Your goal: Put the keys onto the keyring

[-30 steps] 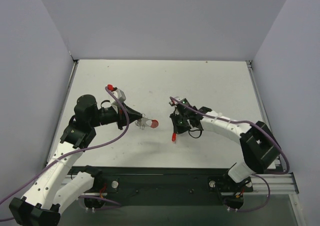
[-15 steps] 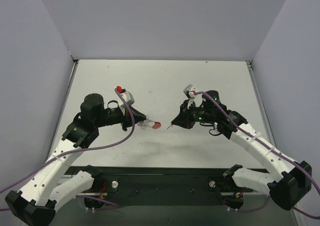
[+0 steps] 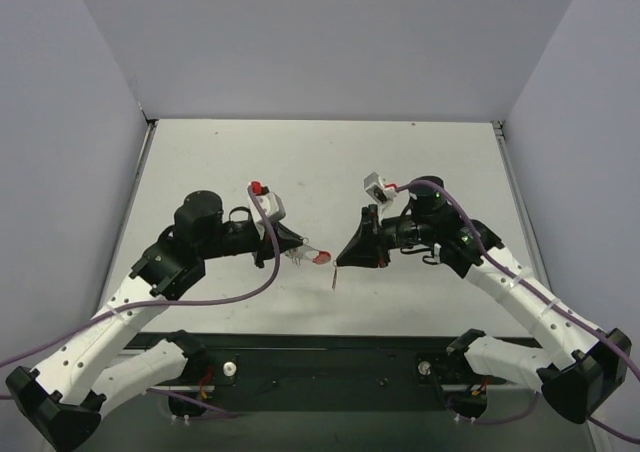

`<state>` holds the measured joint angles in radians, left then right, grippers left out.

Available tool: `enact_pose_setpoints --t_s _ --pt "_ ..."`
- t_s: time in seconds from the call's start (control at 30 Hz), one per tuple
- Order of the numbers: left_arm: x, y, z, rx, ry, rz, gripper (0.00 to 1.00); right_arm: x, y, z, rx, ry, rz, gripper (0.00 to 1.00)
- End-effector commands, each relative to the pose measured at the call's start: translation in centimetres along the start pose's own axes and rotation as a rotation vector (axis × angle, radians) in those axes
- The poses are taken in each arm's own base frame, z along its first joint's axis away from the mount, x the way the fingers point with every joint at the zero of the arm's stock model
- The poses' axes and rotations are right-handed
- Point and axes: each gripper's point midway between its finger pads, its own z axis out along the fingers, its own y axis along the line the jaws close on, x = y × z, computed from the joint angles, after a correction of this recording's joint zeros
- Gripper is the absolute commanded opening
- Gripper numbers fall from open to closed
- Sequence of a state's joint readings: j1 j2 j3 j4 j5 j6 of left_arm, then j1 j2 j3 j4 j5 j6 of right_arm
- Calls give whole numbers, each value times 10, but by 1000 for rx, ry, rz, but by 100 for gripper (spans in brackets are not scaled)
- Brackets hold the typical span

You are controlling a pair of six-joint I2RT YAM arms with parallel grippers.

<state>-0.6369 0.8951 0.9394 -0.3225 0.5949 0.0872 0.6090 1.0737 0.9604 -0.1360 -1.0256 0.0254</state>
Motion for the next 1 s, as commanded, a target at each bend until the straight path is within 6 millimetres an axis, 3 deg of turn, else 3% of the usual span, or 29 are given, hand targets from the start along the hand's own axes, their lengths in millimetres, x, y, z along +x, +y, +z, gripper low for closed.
enact_pose_setpoints --t_s 0.0,0.5,0.53,0.77,0.97 --pt "-26 -5 2 -24 -88 123 0 -37 29 -8 -124 -90 -50 0" --pt "-28 -32 21 -19 -170 315 0 -58 32 -4 -162 -181 28 0" --pt "-35 -34 18 -17 -203 339 0 -58 35 -6 -179 -178 29 0" --pt "-35 -39 1 -10 -220 464 0 -62 25 -21 -171 -200 16 0" --pt "-32 -53 -12 64 -167 517 0 -54 12 -17 -149 -150 44 0"
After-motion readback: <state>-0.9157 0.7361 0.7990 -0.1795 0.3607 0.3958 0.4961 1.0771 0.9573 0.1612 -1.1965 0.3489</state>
